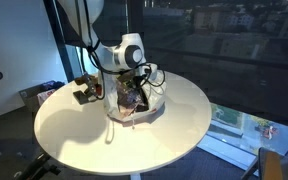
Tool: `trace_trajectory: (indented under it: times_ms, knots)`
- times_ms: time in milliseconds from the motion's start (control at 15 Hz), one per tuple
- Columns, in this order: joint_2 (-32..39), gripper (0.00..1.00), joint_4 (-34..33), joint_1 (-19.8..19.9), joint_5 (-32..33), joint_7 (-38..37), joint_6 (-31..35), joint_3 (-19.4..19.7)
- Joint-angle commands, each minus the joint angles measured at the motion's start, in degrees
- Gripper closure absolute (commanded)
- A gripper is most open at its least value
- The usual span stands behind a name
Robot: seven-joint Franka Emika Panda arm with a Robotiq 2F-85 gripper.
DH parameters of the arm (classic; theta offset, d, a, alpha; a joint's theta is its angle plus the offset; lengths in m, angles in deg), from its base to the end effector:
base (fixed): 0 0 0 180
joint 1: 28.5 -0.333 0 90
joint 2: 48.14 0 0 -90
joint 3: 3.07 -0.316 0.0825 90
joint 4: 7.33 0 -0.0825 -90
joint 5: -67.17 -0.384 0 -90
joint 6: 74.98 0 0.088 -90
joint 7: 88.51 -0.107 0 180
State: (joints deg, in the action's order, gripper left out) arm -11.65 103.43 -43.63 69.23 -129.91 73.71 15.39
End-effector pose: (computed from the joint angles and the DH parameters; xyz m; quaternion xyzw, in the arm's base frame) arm 0.6263 -0.0287 0.1733 0.9364 -0.3342 0.0589 0.0891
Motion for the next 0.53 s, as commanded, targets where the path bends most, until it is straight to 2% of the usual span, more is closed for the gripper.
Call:
trace_trajectory:
  times_ms: [0,67,267,467]
  knots:
    - [-6.77,0.98,3.33,-0.73,2.55,-2.84,-6.71,-0.87]
    - [-8.65,0.93,4.11,-0.31,2.49,-2.56,-9.08,-1.79]
    - [-14.06,0.93,5.84,0.99,2.50,-2.51,-17.03,-4.29]
    - [-19.57,0.93,8.10,2.31,2.38,-3.12,-21.00,-6.55]
